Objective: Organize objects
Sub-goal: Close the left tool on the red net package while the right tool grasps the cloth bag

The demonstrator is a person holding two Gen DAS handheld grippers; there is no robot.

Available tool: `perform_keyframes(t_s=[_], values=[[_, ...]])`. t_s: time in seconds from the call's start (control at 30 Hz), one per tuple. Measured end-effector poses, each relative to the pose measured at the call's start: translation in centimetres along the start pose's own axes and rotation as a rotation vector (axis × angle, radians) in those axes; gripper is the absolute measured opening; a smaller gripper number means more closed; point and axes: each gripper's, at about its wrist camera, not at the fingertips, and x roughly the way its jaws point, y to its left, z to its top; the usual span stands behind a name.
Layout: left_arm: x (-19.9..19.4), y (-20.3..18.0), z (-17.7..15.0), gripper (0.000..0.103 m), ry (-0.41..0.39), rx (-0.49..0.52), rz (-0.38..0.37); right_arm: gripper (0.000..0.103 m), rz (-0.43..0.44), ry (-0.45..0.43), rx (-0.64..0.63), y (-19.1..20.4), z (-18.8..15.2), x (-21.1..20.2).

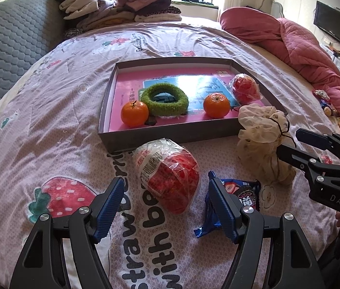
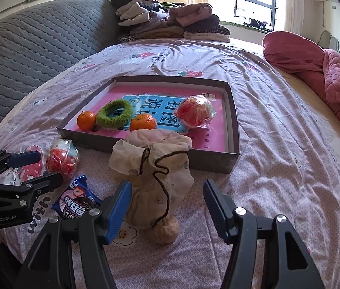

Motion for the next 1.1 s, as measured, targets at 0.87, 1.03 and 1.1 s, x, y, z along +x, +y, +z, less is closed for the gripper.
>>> perform_keyframes(t_s=[0.87,1.03,1.1], values=[[2.9,0.7,0.6,0.074,0.024,-0.027,0.02,0.061,0.016,0.026,0.033,0.0,0.3,2.4],[3.3,0.9,0.7,0.074,0.026,-0.039,0.022,0.061,0.045,0.024,0.053,-0.1,0.7,2.7],[3.6,1.1,0.9,0.074,0.026,-0.041,0.026,0.061,0.05,0.023,0.062,-0.1,0.8,2.9]])
